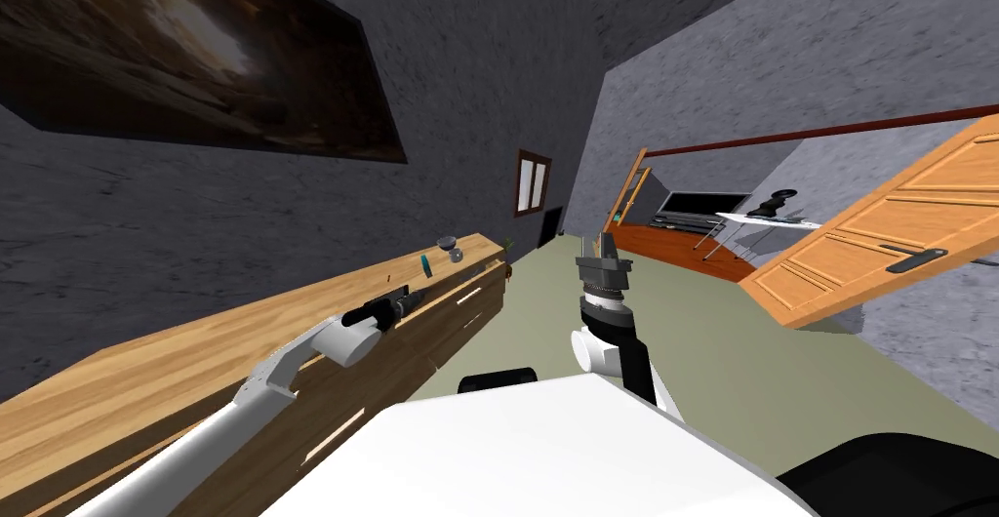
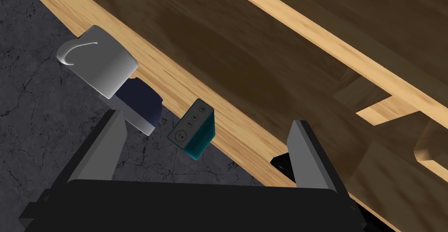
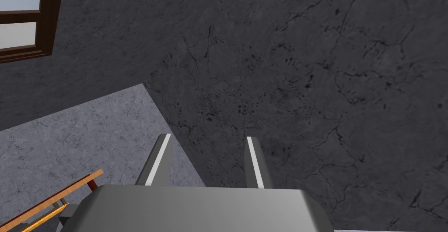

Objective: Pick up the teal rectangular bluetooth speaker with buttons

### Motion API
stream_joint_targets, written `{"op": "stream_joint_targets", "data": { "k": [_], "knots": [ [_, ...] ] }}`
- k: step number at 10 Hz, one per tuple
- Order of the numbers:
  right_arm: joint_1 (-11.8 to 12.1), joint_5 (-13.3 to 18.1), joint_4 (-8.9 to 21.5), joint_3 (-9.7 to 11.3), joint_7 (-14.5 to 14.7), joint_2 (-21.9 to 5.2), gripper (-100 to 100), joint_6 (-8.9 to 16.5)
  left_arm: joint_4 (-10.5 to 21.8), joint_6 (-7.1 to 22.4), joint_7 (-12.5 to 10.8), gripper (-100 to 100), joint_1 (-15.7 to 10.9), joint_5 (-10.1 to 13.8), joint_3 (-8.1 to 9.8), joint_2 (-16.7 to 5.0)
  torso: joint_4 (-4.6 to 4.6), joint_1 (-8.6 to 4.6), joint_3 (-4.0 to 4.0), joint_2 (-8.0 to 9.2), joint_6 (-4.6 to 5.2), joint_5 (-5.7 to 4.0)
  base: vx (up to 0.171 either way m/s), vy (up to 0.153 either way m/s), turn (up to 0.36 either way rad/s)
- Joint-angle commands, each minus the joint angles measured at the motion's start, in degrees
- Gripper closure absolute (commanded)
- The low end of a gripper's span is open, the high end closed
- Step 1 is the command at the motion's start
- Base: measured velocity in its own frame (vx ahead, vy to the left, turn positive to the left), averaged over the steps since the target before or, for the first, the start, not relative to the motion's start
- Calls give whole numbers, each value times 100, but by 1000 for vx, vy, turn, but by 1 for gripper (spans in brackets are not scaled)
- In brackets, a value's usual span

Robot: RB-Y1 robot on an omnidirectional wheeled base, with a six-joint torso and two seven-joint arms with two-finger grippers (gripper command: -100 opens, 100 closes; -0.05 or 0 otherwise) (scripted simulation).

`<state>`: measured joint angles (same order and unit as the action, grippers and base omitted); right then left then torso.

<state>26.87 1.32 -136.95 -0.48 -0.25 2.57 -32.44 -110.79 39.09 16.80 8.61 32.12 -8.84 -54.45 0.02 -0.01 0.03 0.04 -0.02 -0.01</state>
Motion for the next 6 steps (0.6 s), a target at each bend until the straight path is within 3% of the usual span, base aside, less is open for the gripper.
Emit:
{"op": "stream_joint_targets", "data": {
  "k": [1, 2, 3, 4, 5, 6],
  "knots": [
    [0, 0, 0, 0, 0, 0, 0, 0, 102, 204, 69, -100, -89, 194, -9, -183, 0, 0, 0, 0, 0, 0, 3, -21, -101],
    [1, 0, 0, -1, 0, 0, 0, 0, 224, 422, 161, -100, -203, 390, -28, -388, 0, 3, 0, 0, -5, 1, 10, -27, -204],
    [0, 0, 0, 0, 0, 0, 0, 0, 224, 489, 161, -100, -203, 450, -28, -434, -1, 2, -2, -3, 0, 0, 12, -16, -102],
    [1, 0, 0, -1, 0, 0, 0, 0, 348, 696, 251, -100, -313, 662, -47, -659, -1, 5, -1, -3, -6, 1, 19, -14, -148],
    [1, 0, 0, 0, 0, 0, 0, 0, 348, 760, 251, -100, -313, 708, -47, -674, -1, 6, -3, -5, -2, 1, 20, -6, -116],
    [1, 0, 0, -1, 0, 0, 0, 0, 475, 964, 339, -100, -417, 938, -66, -904, -2, 9, -3, -6, -5, 3, 34, -11, -185]
  ]
}}
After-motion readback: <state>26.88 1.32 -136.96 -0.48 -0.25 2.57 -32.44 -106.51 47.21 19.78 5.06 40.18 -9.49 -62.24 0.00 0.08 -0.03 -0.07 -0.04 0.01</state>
